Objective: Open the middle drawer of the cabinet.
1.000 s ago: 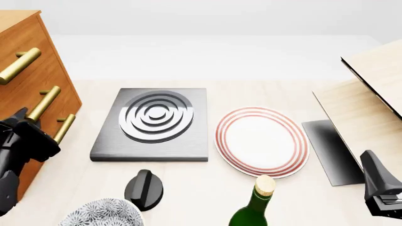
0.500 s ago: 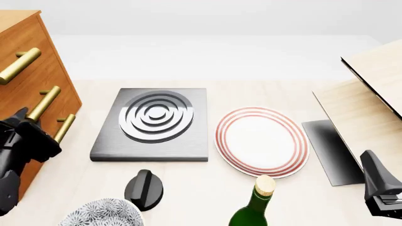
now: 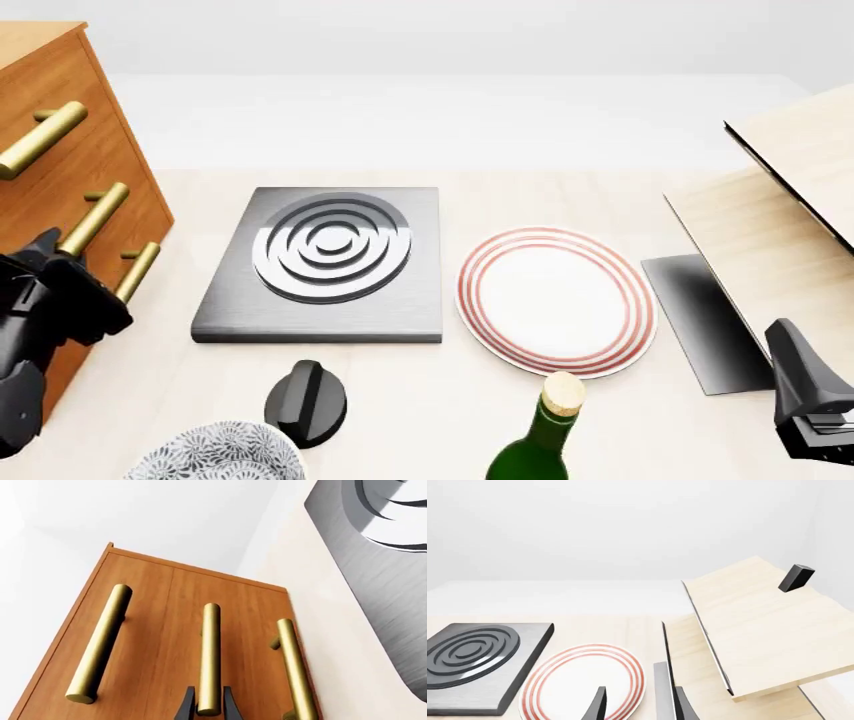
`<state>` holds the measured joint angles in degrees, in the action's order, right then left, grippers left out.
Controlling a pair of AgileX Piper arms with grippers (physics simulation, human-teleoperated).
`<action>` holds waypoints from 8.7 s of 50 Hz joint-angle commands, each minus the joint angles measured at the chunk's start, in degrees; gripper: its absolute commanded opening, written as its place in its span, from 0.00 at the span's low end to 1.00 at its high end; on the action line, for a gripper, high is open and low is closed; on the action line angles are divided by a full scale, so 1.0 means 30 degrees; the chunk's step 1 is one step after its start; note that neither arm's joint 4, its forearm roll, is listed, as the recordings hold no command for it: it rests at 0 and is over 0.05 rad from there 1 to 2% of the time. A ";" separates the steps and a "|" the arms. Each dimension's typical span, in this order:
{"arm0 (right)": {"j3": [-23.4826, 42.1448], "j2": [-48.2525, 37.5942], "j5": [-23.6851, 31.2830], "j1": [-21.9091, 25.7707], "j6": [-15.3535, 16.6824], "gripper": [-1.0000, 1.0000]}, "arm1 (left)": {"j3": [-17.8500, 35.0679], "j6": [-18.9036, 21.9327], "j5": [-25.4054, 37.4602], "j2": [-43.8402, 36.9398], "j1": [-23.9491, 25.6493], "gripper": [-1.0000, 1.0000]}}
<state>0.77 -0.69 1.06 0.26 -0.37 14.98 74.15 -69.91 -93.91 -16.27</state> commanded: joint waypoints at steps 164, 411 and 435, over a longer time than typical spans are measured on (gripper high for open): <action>-0.0067 0.0027 -0.0082 0.0041 0.0048 1.00 | -0.0847 0.5391 0.0008 0.1219 0.8464 1.00; -0.0057 0.0039 -0.0060 0.0029 0.0047 1.00 | 0.7804 -2.7856 2.9619 1.9853 0.3177 1.00; -0.0052 0.0028 -0.0067 0.0033 0.0041 1.00 | 0.6704 -2.8670 2.7710 1.8086 0.2860 1.00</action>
<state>0.81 -0.69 1.11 0.22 -0.39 36.39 -10.31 15.32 -37.80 -6.83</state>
